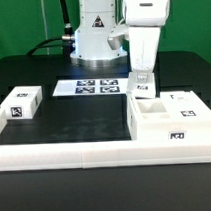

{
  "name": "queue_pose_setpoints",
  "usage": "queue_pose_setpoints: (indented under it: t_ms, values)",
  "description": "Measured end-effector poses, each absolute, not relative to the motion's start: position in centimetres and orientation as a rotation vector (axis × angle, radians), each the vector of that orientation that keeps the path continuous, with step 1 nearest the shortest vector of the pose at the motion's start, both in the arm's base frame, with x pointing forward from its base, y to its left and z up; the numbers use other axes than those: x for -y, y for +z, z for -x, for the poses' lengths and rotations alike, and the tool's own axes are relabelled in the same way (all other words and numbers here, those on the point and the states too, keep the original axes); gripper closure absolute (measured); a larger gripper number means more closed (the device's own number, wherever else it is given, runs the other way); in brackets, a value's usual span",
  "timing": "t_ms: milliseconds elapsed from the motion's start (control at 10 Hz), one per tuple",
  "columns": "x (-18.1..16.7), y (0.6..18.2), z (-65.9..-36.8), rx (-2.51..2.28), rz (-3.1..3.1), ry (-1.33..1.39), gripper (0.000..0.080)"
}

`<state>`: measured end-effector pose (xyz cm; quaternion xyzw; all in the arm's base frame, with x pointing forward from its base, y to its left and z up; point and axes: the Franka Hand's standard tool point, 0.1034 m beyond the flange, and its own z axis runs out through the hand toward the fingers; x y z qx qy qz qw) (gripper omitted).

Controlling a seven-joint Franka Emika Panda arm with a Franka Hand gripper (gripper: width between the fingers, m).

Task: Assemble cabinet

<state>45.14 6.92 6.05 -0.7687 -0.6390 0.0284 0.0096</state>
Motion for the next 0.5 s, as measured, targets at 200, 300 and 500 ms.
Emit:
queue_pose_setpoints:
  t_ms: [200,300,500]
  values:
    - [-7.18,6.47,-45.88,1.983,2.415,0.083,0.0729]
    - [-7.17,6.37,-45.79,1.982,2.414,0.086,0.0729]
    - [-7.17,6.33,-45.77,1.981,2.414,0.087,0.0729]
